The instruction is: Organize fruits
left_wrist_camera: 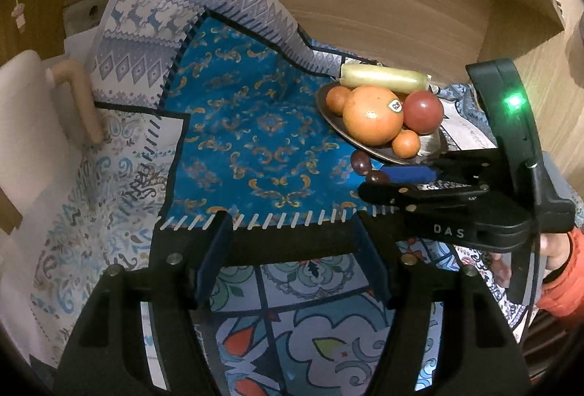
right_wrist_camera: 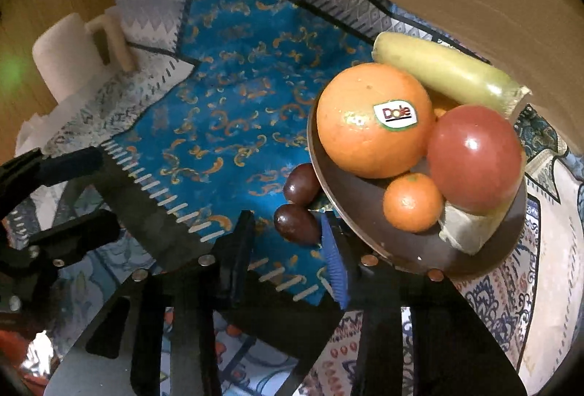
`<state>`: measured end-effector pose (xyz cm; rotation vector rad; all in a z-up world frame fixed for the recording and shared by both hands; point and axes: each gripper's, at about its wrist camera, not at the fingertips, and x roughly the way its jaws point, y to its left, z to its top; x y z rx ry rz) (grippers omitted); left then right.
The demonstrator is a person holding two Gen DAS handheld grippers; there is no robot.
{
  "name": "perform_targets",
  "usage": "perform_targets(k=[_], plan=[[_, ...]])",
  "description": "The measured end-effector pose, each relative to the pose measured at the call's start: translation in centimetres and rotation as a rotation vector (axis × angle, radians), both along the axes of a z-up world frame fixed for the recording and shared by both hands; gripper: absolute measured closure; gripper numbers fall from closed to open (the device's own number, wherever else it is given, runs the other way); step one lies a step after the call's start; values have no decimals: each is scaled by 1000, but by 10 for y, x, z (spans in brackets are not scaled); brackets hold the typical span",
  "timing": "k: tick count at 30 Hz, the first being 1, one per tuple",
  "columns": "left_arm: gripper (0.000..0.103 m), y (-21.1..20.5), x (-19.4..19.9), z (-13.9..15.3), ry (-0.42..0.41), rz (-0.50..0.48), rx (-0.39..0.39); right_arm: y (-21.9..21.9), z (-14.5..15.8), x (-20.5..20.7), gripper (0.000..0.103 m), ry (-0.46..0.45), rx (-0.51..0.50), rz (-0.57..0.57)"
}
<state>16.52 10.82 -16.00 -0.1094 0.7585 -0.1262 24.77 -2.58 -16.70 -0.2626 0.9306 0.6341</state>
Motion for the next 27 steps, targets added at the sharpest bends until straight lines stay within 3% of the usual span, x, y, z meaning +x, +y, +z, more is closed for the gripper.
perform_targets(k=[9, 19, 23, 27], plan=[[36, -9, 18, 7, 19, -29, 7, -24, 17, -13, 80, -42, 46, 1], [38, -51, 65, -2, 120, -100, 39, -81, 41, -22, 80, -100, 131, -62], [46, -68, 84, -9, 165, -124, 48, -104, 42, -21, 80, -98, 155, -94], [63, -80, 98, -17, 194, -133, 97, -125, 38, -19, 80, -87, 169, -125]])
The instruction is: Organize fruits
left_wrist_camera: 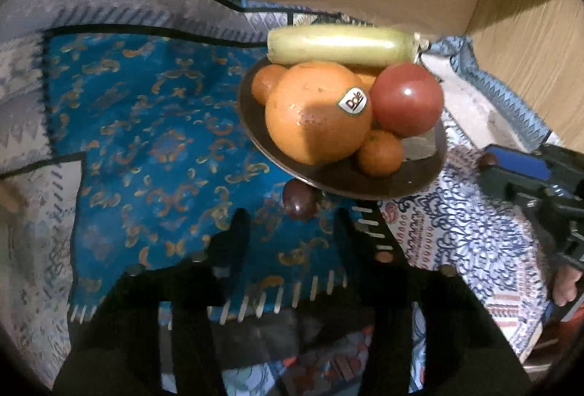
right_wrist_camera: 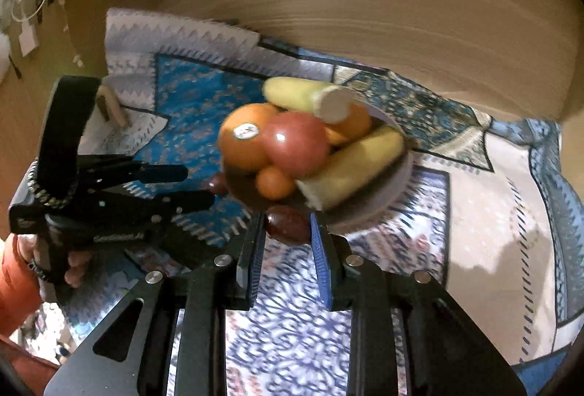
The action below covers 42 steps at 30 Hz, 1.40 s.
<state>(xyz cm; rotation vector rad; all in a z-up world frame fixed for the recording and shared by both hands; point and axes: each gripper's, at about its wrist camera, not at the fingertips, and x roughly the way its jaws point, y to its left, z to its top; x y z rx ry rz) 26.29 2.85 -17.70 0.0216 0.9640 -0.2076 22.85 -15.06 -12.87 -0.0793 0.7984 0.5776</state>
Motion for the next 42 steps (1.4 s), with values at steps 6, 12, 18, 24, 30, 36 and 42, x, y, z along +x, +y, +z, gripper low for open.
perform_targets(k=[6, 12, 18, 24, 30, 36, 42], plan=[[66, -5, 11, -6, 13, -1, 23, -16, -1, 3, 80, 2, 22, -24], [85, -13, 16, -8, 3, -9, 49, -20, 0, 3, 80, -4, 32, -30], [85, -6, 11, -6, 2, 2, 22, -18, -3, 4, 80, 3, 27, -24], [85, -2, -5, 10, -30, 7, -10, -14, -4, 8, 80, 0, 15, -21], [85, -13, -11, 32, -88, -26, -33, -15, 1, 14, 80, -31, 7, -39], [85, -28, -4, 31, -94, -47, -34, -14, -1, 26, 80, -37, -7, -48], [85, -32, 4, 21, -58, -52, -36, -8, -16, 38, 80, -2, -30, -43]])
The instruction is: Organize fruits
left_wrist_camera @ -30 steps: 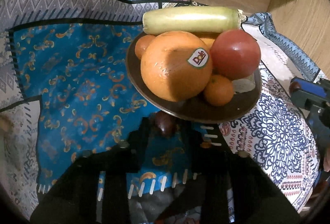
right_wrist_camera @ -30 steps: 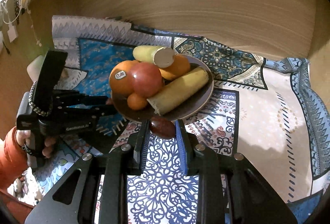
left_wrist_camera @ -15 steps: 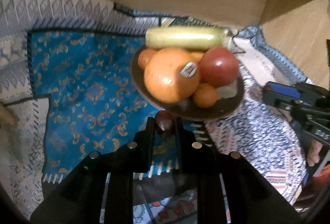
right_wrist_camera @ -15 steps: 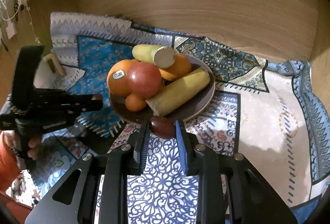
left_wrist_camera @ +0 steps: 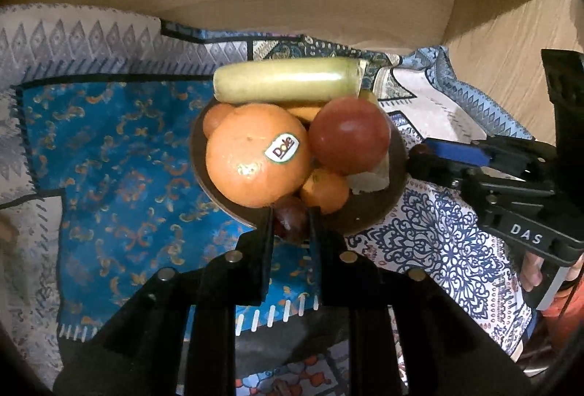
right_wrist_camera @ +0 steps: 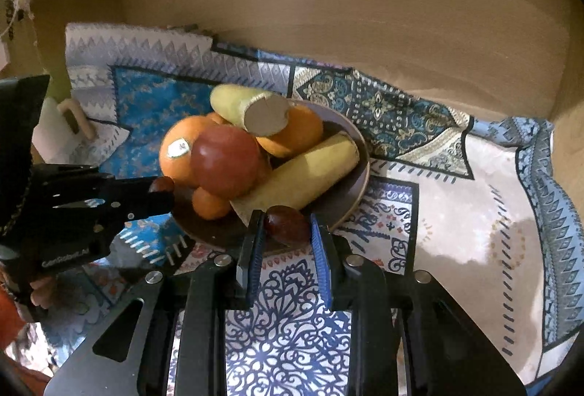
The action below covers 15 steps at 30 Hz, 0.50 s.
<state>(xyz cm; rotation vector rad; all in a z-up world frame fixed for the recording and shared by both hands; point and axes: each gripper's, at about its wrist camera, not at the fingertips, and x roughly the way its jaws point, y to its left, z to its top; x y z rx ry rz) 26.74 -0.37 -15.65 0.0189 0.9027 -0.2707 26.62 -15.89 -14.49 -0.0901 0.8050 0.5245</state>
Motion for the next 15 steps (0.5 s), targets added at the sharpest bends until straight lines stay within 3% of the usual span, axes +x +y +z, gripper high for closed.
perform_targets(k=[10, 12, 14, 15], plan=[[82, -4, 2, -3, 6, -7, 13, 1, -8, 12, 79, 45, 13, 3], [75, -4, 2, -3, 9, -11, 4, 2, -8, 11, 76, 37, -4, -4], [69, -4, 1, -3, 7, -6, 3, 1, -7, 11, 63, 29, -3, -6], [68, -3, 0, -3, 4, -5, 3, 1, -6, 10, 61, 22, -1, -6]])
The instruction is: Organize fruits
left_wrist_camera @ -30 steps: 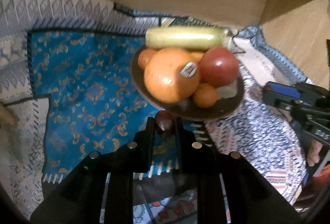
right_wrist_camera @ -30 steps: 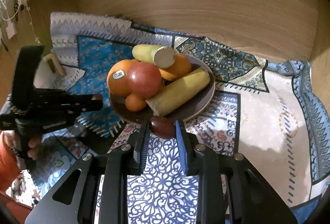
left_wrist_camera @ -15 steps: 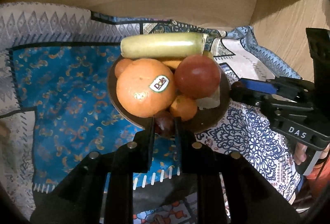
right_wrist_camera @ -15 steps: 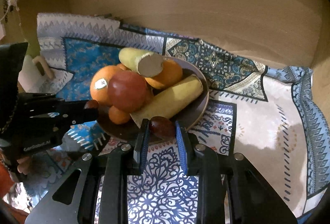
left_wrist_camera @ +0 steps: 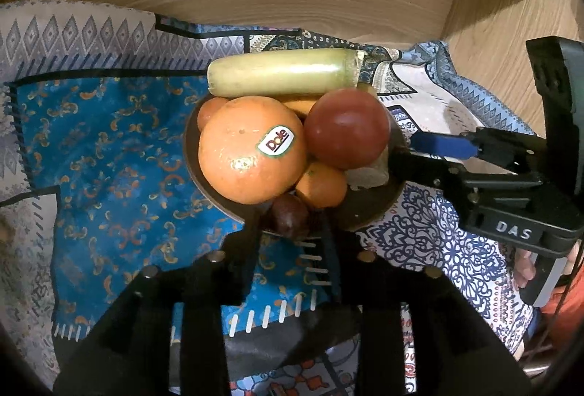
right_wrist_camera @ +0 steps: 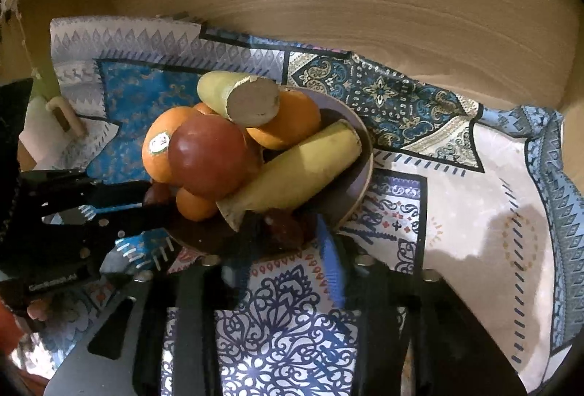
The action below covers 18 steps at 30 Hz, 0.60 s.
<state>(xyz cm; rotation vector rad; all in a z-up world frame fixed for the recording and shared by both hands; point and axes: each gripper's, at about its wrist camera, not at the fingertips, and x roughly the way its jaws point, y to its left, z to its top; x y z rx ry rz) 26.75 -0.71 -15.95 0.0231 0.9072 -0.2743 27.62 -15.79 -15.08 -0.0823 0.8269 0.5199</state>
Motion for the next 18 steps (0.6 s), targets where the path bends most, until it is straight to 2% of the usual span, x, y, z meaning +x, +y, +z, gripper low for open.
perform_targets(k=[4, 8, 14, 18], plan=[[68, 4, -6, 5, -15, 13, 3, 1, 7, -7, 61, -35, -10, -2], [68, 10, -19, 24, -82, 39, -2, 0, 25, -19, 61, -88, 9, -11], [68, 22, -50, 74, -241, 85, -17, -10, 72, -51, 61, -226, 68, -40], [68, 29, -83, 112, -381, 117, -23, -17, 109, -84, 61, -337, 114, -61]])
